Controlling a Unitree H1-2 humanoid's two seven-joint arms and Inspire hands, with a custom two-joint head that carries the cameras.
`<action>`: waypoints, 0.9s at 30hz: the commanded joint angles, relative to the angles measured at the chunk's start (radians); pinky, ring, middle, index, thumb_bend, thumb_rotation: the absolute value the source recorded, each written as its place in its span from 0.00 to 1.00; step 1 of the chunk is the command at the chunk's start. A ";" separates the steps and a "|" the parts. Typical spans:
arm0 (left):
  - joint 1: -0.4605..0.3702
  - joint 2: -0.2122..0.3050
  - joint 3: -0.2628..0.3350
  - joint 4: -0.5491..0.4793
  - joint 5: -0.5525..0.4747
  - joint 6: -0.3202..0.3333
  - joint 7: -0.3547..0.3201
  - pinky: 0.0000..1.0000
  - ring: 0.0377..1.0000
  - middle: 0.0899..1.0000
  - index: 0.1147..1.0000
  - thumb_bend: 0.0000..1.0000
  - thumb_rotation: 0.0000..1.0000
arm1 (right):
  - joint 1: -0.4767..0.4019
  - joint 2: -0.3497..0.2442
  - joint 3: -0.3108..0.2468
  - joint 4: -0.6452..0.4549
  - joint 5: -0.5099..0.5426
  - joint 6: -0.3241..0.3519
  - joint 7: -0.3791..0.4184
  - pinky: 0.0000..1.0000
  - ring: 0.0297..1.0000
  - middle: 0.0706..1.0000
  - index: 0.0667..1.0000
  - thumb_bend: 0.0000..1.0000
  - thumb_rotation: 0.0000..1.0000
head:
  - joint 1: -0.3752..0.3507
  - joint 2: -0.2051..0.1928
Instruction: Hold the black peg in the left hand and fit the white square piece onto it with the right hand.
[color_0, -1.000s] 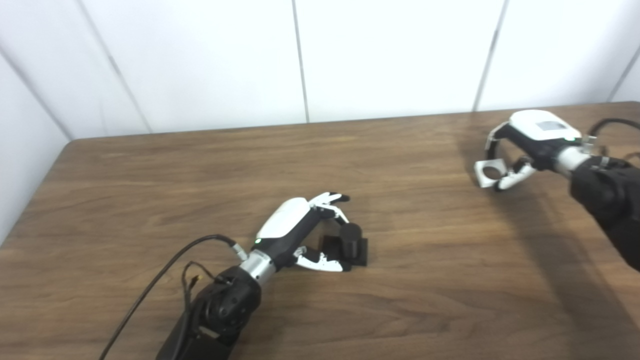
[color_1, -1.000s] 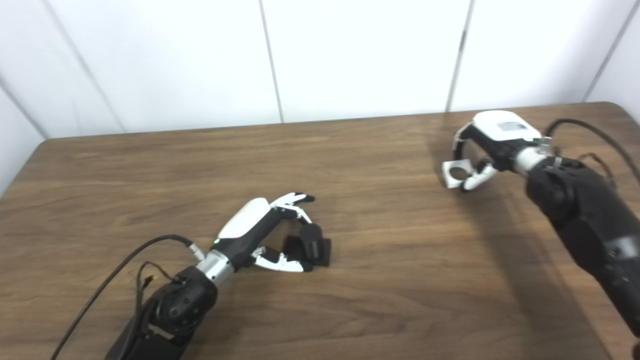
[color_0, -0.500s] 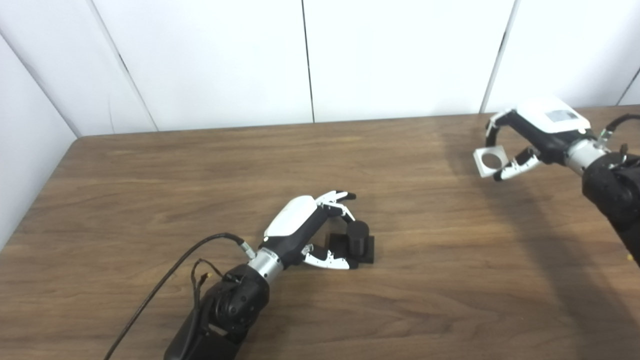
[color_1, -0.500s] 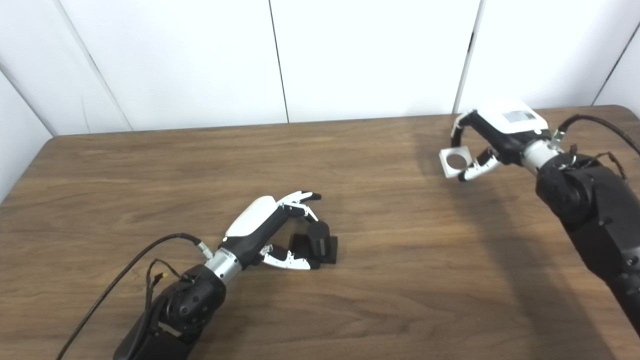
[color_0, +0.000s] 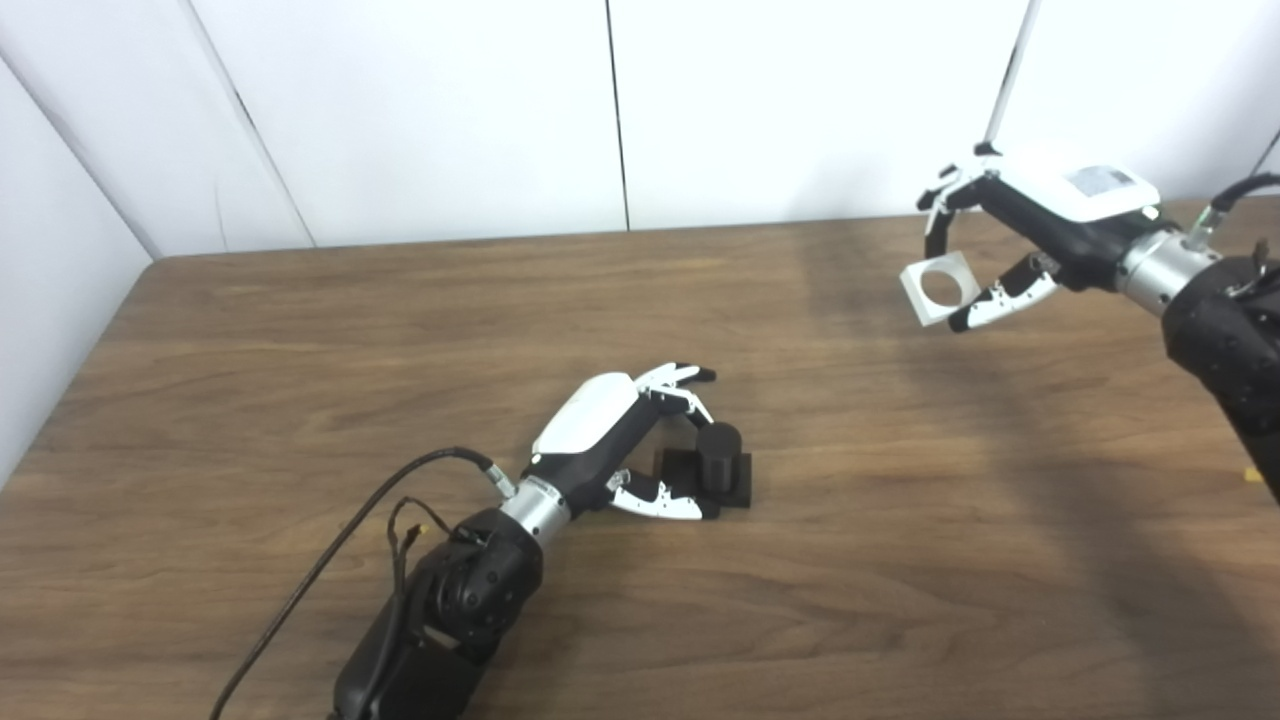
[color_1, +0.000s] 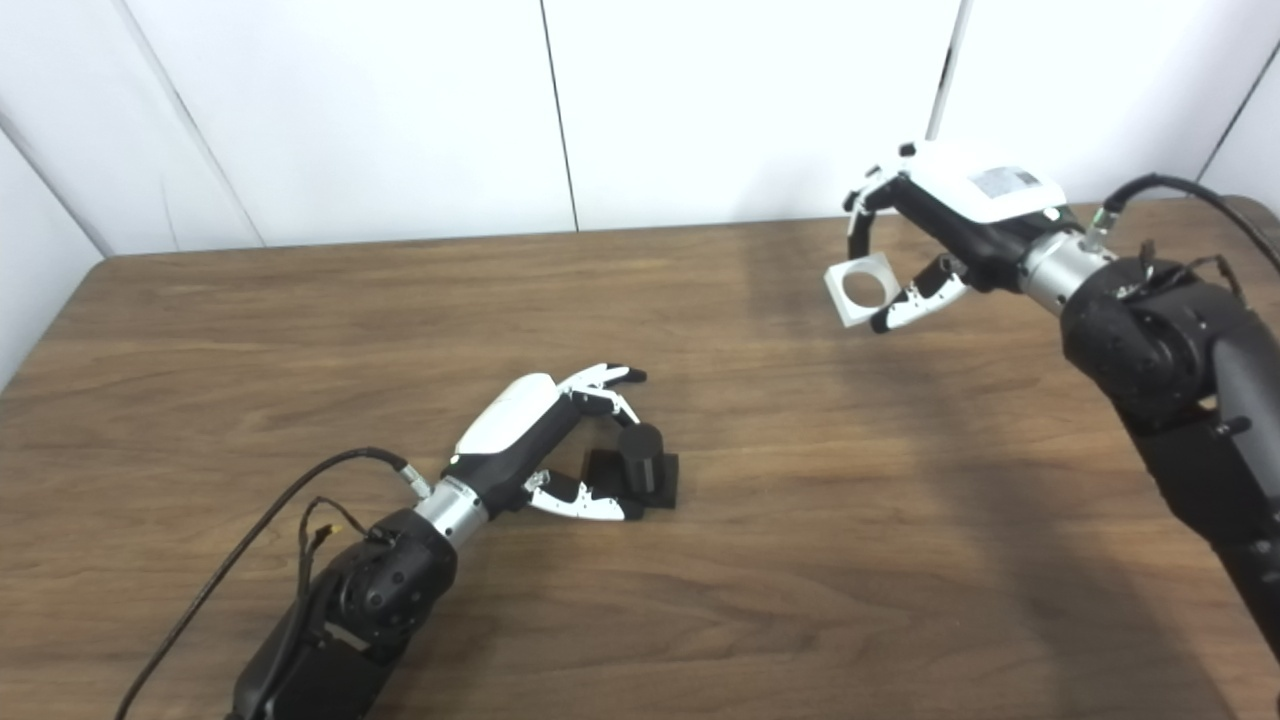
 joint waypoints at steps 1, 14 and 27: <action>-0.009 0.010 -0.011 0.032 0.039 0.026 -0.014 0.88 0.95 0.90 0.43 0.52 0.08 | -0.066 -0.003 -0.030 -0.055 0.032 0.014 0.013 0.95 0.87 0.76 0.45 0.52 0.13 | -0.005 0.000; -0.012 0.009 -0.009 0.028 0.035 0.034 -0.018 0.88 0.95 0.90 0.43 0.52 0.08 | -0.115 0.043 -0.030 -0.173 0.121 0.055 0.127 0.92 0.88 0.76 0.44 0.52 0.14 | -0.010 0.001; -0.012 0.009 -0.010 0.023 0.036 0.036 -0.022 0.87 0.95 0.90 0.43 0.52 0.08 | -0.207 0.080 0.031 -0.244 0.185 0.216 0.327 0.85 0.89 0.78 0.44 0.52 0.14 | -0.013 0.005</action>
